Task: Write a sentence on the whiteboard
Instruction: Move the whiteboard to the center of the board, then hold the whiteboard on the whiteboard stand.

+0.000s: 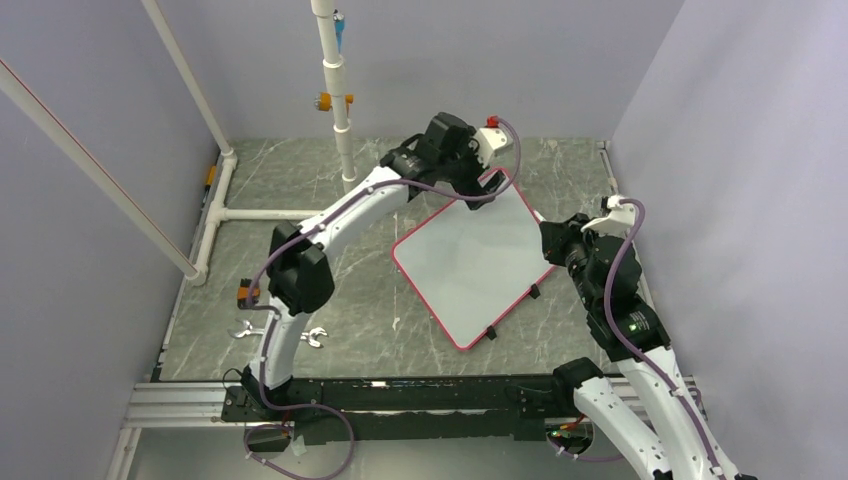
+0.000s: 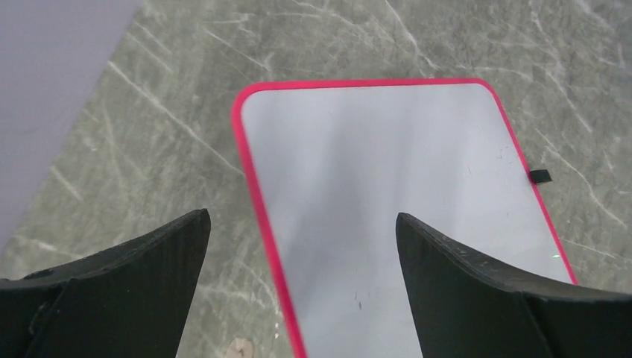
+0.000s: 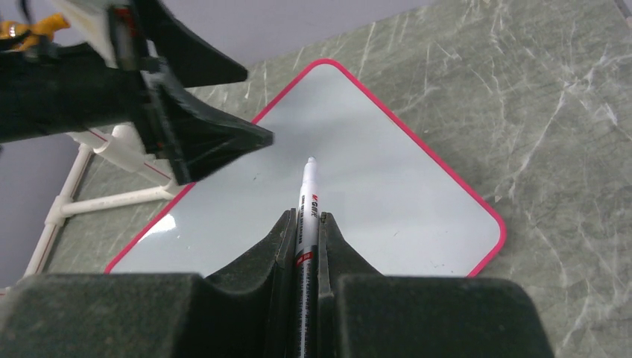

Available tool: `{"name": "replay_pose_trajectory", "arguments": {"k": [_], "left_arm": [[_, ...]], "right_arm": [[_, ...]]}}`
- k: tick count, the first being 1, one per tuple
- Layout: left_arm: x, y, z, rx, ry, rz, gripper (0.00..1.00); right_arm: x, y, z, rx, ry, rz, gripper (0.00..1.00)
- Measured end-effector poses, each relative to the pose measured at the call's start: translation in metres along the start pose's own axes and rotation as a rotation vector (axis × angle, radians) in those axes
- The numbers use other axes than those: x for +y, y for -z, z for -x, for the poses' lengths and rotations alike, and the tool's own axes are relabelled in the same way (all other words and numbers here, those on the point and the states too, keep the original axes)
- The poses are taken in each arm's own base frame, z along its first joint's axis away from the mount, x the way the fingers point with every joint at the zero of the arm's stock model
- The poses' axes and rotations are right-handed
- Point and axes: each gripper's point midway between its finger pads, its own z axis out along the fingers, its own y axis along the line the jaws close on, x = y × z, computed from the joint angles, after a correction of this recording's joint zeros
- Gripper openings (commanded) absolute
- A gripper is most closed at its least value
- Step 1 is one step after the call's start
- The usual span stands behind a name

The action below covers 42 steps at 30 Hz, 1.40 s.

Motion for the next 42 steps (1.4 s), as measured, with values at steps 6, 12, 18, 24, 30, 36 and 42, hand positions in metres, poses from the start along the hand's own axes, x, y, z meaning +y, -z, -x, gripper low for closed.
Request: {"name": "replay_pose_trajectory", "arguments": {"k": [6,12,18,24,30,36,42], "left_arm": [[0.013,0.069,0.046,-0.102,0.024,0.034,0.99],[0.039,0.141,0.060,-0.177,0.082,0.071,0.95],[0.052,0.169,0.017,-0.118,0.209,0.069,0.86],[0.044,0.170,-0.043,-0.015,0.335,0.049,0.78],[0.042,0.171,-0.063,0.016,0.406,0.013,0.73],[0.040,0.161,-0.076,0.030,0.451,-0.061,0.65],[0.037,0.157,-0.084,0.036,0.493,-0.125,0.60]], "right_arm": [[0.004,0.001,0.006,-0.010,0.001,0.012,0.00],[0.009,0.001,0.007,0.002,0.008,0.031,0.00],[0.017,0.003,0.007,0.019,0.012,0.072,0.00],[0.030,0.005,-0.001,0.066,0.015,0.145,0.00],[0.048,0.007,-0.015,0.146,0.025,0.252,0.00],[0.069,0.017,-0.020,0.205,0.030,0.369,0.00],[0.079,0.024,-0.019,0.228,0.041,0.429,0.00]]}}
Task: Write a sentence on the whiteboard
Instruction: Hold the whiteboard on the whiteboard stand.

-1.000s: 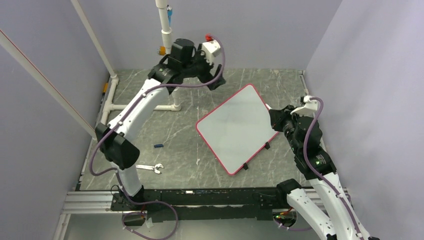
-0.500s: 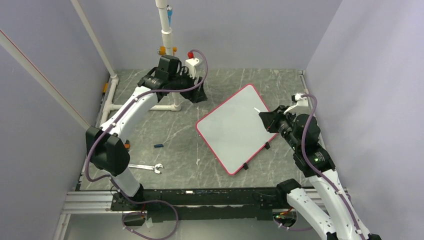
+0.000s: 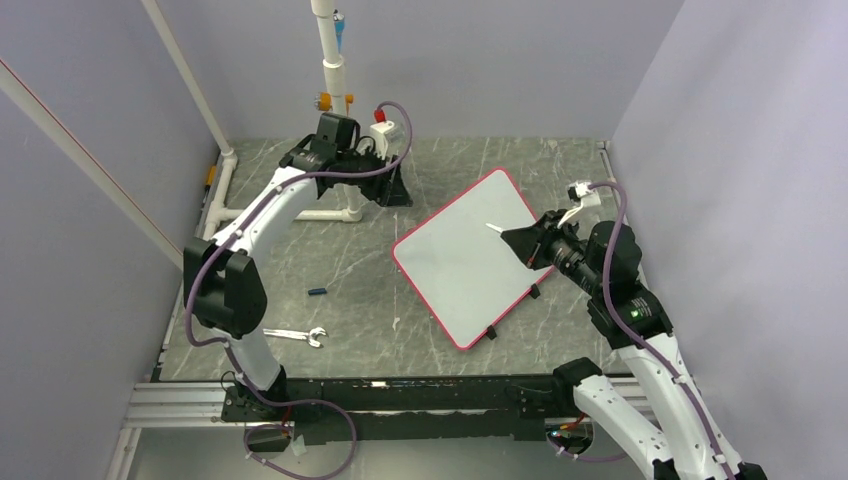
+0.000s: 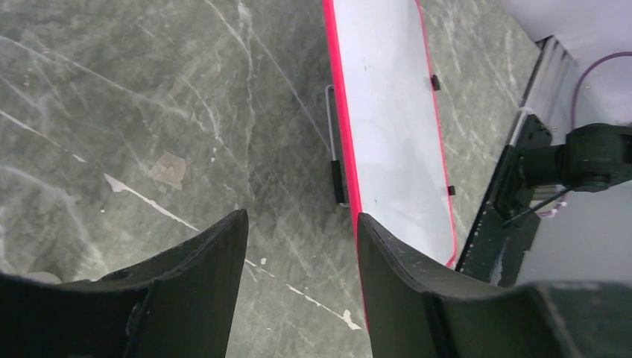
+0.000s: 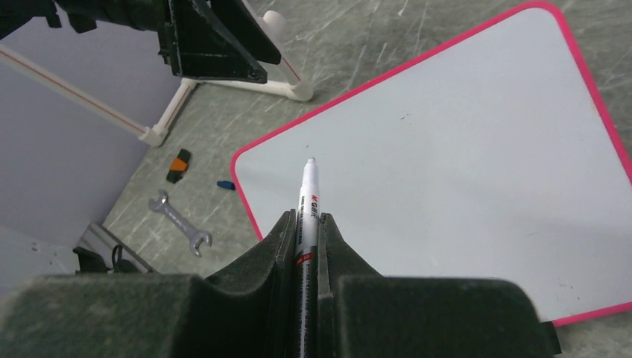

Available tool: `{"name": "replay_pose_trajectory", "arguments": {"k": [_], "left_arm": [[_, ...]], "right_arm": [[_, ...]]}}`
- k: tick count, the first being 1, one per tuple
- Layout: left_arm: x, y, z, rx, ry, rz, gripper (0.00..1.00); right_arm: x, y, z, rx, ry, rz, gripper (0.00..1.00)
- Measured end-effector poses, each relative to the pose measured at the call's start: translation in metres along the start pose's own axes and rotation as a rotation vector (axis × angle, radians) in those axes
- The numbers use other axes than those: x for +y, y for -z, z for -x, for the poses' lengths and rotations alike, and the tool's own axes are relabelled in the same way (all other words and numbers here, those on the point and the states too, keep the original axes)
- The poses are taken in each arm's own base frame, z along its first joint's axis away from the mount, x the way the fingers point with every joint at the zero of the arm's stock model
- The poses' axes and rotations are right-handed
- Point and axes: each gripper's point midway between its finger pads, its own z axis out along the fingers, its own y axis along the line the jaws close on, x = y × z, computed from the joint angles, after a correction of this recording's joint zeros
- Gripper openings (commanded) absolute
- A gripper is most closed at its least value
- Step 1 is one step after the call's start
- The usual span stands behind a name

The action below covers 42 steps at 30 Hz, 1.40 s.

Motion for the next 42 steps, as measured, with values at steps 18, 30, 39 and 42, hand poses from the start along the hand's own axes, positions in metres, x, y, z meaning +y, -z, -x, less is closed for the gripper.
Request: {"name": "replay_pose_trajectory", "arguments": {"k": [18,30,39,42], "left_arm": [[0.000,-0.015,-0.020,0.054,0.130,-0.135,0.49],[-0.004,-0.013,-0.012,0.050,0.189,-0.158,0.50],[0.006,-0.014,-0.010,0.035,0.258,-0.184,0.52],[0.022,-0.007,-0.009,0.013,0.308,-0.180,0.55]], "right_arm": [[0.013,0.000,-0.012,0.060,0.032,0.094,0.00],[0.012,0.006,-0.013,0.080,0.016,0.068,0.00],[0.024,0.008,0.017,0.064,-0.007,0.053,0.00],[0.019,0.005,0.011,0.081,-0.028,0.039,0.00]]}}
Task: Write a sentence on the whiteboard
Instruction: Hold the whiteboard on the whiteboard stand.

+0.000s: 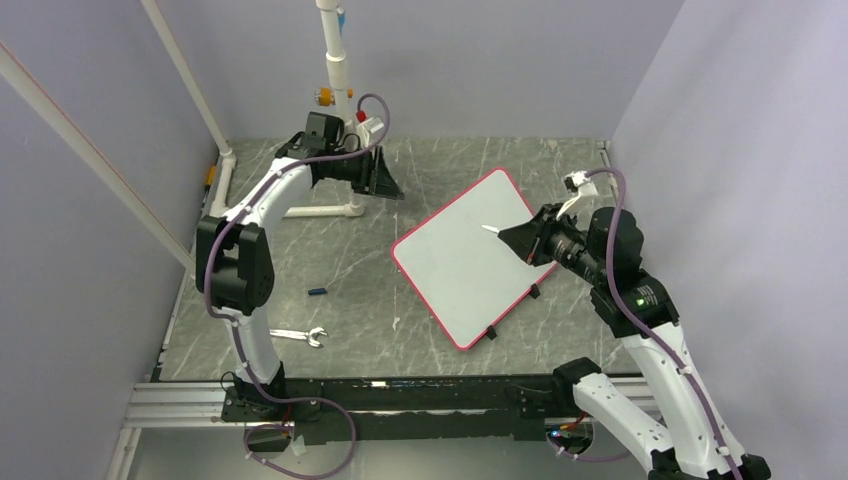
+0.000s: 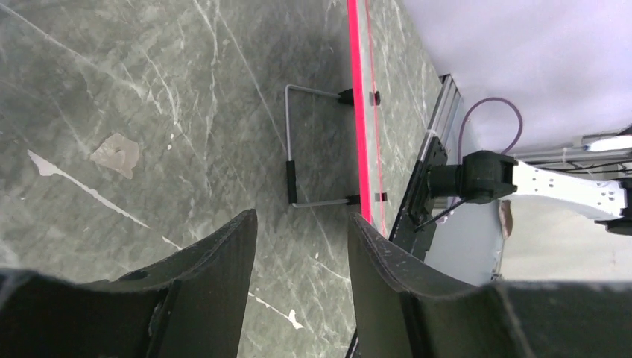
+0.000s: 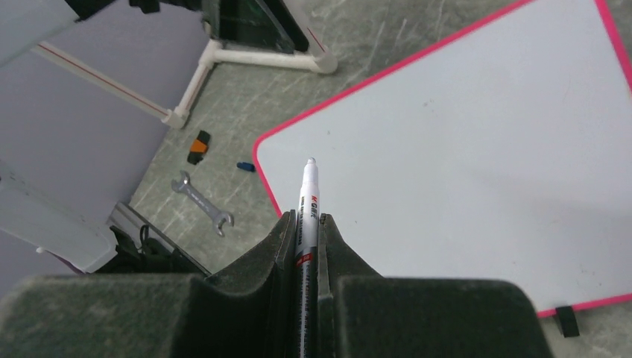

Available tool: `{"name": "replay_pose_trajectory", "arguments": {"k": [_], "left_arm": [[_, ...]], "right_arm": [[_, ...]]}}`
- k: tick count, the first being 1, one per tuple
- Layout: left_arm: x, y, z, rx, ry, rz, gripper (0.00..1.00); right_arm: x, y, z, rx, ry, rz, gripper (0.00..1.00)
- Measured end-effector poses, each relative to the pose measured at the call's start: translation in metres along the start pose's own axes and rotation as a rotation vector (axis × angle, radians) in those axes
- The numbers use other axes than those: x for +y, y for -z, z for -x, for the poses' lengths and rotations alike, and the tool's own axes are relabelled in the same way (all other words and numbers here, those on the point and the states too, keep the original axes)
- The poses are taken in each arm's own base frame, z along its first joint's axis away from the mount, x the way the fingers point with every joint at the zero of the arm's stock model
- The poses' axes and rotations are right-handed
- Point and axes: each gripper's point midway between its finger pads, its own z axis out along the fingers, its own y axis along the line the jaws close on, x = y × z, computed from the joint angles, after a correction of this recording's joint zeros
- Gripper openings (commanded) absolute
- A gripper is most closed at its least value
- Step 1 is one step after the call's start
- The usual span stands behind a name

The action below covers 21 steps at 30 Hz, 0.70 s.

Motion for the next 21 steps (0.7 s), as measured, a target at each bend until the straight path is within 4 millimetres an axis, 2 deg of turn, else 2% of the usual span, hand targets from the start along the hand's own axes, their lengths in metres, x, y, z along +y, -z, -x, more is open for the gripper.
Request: {"name": "replay_pose_trajectory", "arguments": {"k": [3,5,11,16,18,21], "left_arm": [[0.008,0.009,0.006,-0.026,0.012,0.003,0.61],[0.008,0.013,0.009,-0.036,0.006,0.005,0.61],[-0.001,0.013,0.009,-0.033,-0.007,-0.003,0.58],[-0.007,0.008,0.002,-0.007,-0.018,0.011,0.66],[-0.009,0.002,-0.006,0.020,-0.031,0.031,0.72],[-0.015,-0.011,-0.016,0.060,-0.057,0.051,0.76]], "right_arm": [[-0.008,-0.004,-0.014,0.021,-0.031,-0.016,0.00],[-0.011,-0.003,-0.021,0.030,-0.054,-0.028,0.00],[-0.005,0.007,-0.010,-0.003,-0.057,-0.026,0.00],[-0.004,0.015,-0.010,-0.007,-0.044,-0.035,0.00],[-0.005,0.017,-0.011,-0.010,-0.040,-0.042,0.00],[-0.006,0.021,-0.011,-0.015,-0.034,-0.048,0.00]]}}
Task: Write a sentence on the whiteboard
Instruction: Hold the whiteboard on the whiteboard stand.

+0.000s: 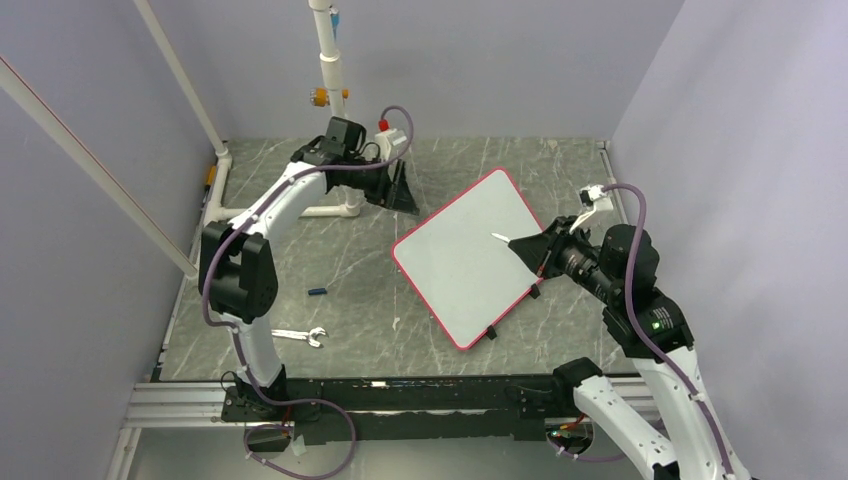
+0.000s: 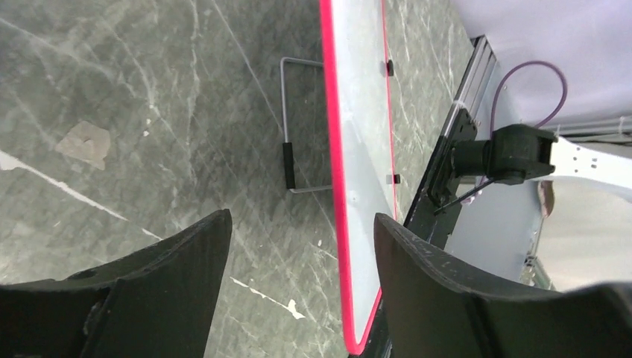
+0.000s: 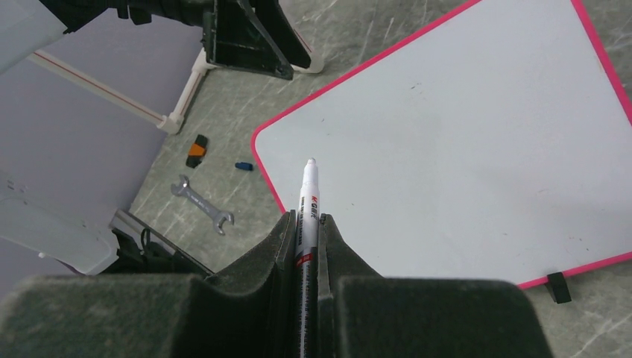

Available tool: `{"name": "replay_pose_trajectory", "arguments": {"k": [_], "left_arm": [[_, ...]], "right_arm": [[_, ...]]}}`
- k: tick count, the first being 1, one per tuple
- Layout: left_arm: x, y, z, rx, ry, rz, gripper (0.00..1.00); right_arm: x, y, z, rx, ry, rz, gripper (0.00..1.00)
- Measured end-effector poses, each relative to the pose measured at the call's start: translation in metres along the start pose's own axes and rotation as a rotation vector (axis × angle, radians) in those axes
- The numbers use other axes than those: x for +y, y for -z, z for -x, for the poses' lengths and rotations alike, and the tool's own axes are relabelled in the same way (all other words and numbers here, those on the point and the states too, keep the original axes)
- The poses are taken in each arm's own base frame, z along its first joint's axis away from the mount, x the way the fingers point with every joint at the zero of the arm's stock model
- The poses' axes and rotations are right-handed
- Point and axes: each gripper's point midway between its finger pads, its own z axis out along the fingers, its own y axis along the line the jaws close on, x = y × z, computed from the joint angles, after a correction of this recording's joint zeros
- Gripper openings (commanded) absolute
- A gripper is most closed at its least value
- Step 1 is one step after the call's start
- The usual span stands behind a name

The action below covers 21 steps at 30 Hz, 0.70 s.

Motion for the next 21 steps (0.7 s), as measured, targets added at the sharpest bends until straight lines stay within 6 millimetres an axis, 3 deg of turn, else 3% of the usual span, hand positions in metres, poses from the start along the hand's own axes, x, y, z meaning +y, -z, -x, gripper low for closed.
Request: {"name": "replay_pose_trajectory", "arguments": {"k": [5,17,21], "left_arm": [[-0.010,-0.012,-0.009,0.036,-0.041,0.021,0.73],[-0.007,-0.007,-0.016,0.046,-0.058,0.063,0.58],[-0.008,-0.007,-0.017,0.050,-0.062,0.062,0.61]], "right_arm": [[0.000,0.006,-0.001,-0.008,0.010,-0.003,0.00],[-0.003,0.004,-0.008,0.013,0.013,-0.005,0.00],[-0.004,0.003,-0.012,0.022,0.014,0.002,0.00]]}}
